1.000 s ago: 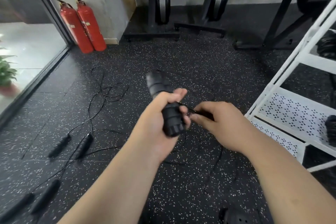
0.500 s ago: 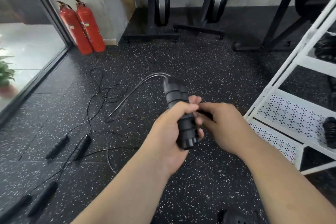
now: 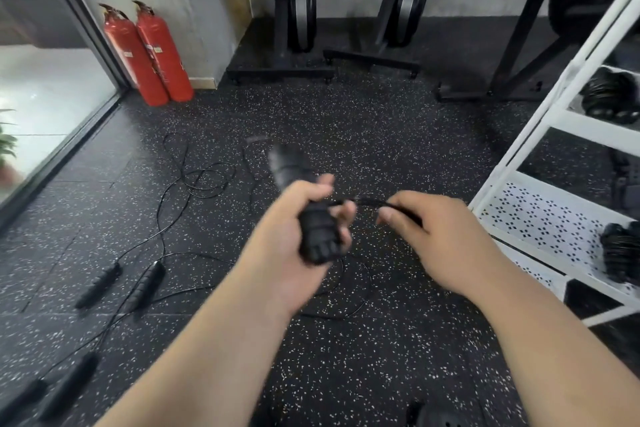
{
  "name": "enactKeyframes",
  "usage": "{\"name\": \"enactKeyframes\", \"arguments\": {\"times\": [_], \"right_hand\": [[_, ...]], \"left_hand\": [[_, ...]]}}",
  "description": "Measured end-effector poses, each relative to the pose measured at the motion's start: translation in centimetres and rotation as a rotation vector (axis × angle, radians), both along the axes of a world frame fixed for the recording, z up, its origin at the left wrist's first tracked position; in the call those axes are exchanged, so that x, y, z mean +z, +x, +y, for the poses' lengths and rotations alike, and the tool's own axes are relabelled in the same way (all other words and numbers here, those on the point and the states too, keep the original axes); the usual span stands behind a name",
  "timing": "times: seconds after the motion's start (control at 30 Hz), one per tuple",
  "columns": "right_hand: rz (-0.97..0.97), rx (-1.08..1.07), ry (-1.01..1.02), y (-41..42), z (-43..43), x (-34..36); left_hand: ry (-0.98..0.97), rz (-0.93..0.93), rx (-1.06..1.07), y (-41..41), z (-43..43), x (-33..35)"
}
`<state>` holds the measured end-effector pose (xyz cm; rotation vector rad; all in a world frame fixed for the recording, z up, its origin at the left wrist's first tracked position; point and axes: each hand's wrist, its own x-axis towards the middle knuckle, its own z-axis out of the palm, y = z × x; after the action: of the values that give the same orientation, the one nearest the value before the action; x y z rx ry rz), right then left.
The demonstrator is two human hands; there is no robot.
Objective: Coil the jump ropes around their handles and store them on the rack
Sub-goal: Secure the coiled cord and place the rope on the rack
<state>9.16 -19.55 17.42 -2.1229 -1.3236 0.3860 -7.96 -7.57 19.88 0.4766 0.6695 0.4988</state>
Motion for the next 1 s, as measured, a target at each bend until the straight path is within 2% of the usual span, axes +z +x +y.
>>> {"name": "enactKeyframes", "arguments": {"times": [0.07, 0.13, 0.33, 0.43, 0.5, 0.57, 0.63, 0.73, 0.83, 1.0], "right_hand": [[-0.052, 0.036, -0.043, -0.8, 0.5, -0.3], [-0.052, 0.039, -0.069, -1.1, 0.7, -0.3], [-0.037, -0.079, -0.172, 1.7, -0.7, 0.1], [-0.08, -0.267, -0.075, 2.4, -1.0, -0.2], [-0.1, -0.38, -0.009, 2.2, -0.8, -0.1], [-0.042, -0.394, -0.033, 2.0, -0.6, -0.1], [0.073, -0.326, -0.125, 1.4, -0.2, -0.2], [-0.029, -0.202, -0.315, 0.4, 0.2, -0.4], [-0.054, -0.156, -0.312, 0.0, 0.5, -0.3], [0.005, -0.155, 0.031, -0.2, 0.8, 0.0]], "left_hand": [[-0.008, -0.015, -0.144, 1.4, -2.6, -0.5], [-0.011, -0.016, -0.175, 1.9, -3.2, -0.8], [-0.041, -0.081, 0.115, -0.1, 2.8, -0.4], [-0.001, 0.034, 0.061, -1.0, 3.9, -0.1], [0.201, 0.272, -0.115, -1.1, 3.3, 0.0], [0.526, 0.502, -0.32, -1.2, 2.6, -0.4], [0.906, 0.712, -0.424, -1.3, 2.0, -0.9], [1.409, 1.041, -0.485, -1.2, 1.2, -1.5], [1.544, 1.097, -0.427, -1.2, 0.8, -1.5], [1.692, 1.158, -0.346, -1.6, 0.9, -1.1]]}}
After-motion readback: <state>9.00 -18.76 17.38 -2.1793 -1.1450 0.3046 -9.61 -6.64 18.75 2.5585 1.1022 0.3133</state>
